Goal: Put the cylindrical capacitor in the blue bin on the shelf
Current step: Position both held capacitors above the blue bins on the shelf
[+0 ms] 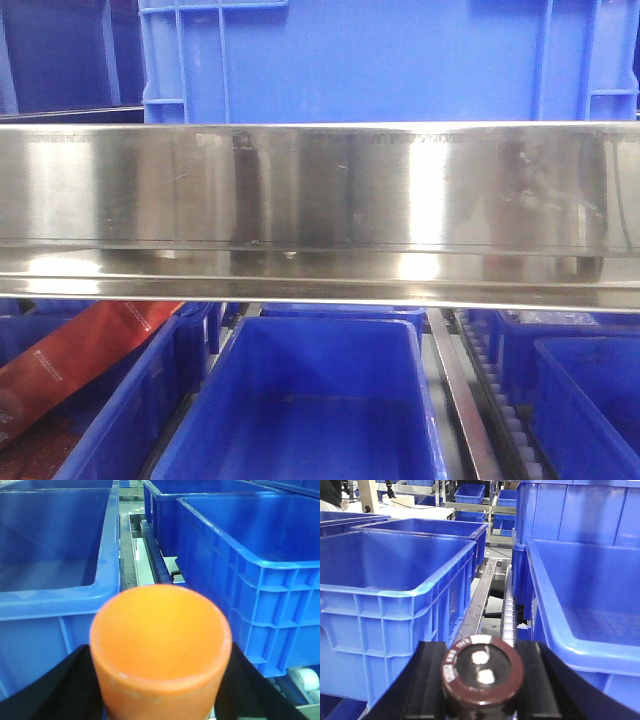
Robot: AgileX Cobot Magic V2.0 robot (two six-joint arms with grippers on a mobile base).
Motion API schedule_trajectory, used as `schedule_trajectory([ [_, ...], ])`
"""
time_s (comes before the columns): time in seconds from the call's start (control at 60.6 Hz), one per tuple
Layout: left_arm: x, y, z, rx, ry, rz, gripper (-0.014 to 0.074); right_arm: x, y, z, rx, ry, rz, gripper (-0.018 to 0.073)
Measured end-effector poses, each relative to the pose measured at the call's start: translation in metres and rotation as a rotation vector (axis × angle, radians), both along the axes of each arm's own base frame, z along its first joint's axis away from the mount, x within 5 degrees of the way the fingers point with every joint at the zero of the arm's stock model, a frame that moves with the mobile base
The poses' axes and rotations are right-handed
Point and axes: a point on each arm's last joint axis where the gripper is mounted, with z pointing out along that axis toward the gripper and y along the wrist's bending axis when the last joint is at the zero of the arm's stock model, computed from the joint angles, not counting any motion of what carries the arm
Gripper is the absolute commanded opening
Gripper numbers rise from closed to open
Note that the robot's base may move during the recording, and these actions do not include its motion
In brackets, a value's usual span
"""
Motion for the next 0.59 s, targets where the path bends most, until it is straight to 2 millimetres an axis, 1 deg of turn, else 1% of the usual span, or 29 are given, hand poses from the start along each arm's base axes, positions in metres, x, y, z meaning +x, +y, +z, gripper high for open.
schedule_trajectory([
  [0.099,0.007,-0.002,0.007,0.006,-0.014,-0.003,-0.0111,0.000,0.000,0.000,0.000,0.000,0.000,-0.0130],
  [0.181,0.018,-0.005,0.021,0.041,-0.023,-0.012,-0.0111,0.000,0.000,0.000,0.000,0.000,0.000,-0.0130],
  [0.264,0.035,-0.011,0.040,0.067,-0.024,-0.023,-0.0111,0.000,0.000,0.000,0.000,0.000,0.000,-0.0130],
  [0.346,0.055,-0.022,0.061,0.072,-0.036,-0.050,-0.0111,0.000,0.000,0.000,0.000,0.000,0.000,-0.0130],
  [0.379,0.062,-0.028,0.067,0.073,-0.042,-0.070,-0.0111,0.000,0.000,0.000,0.000,0.000,0.000,-0.0130],
  [0.429,0.080,-0.042,0.079,0.073,-0.046,-0.109,-0.0111,0.000,0.000,0.000,0.000,0.000,0.000,-0.0130],
  [0.478,0.093,-0.056,0.087,0.075,-0.050,-0.147,-0.0111,0.000,0.000,0.000,0.000,0.000,0.000,-0.0130],
  [0.594,0.120,-0.092,0.098,0.077,-0.054,-0.232,-0.0111,0.000,0.000,0.000,0.000,0.000,0.000,-0.0130],
])
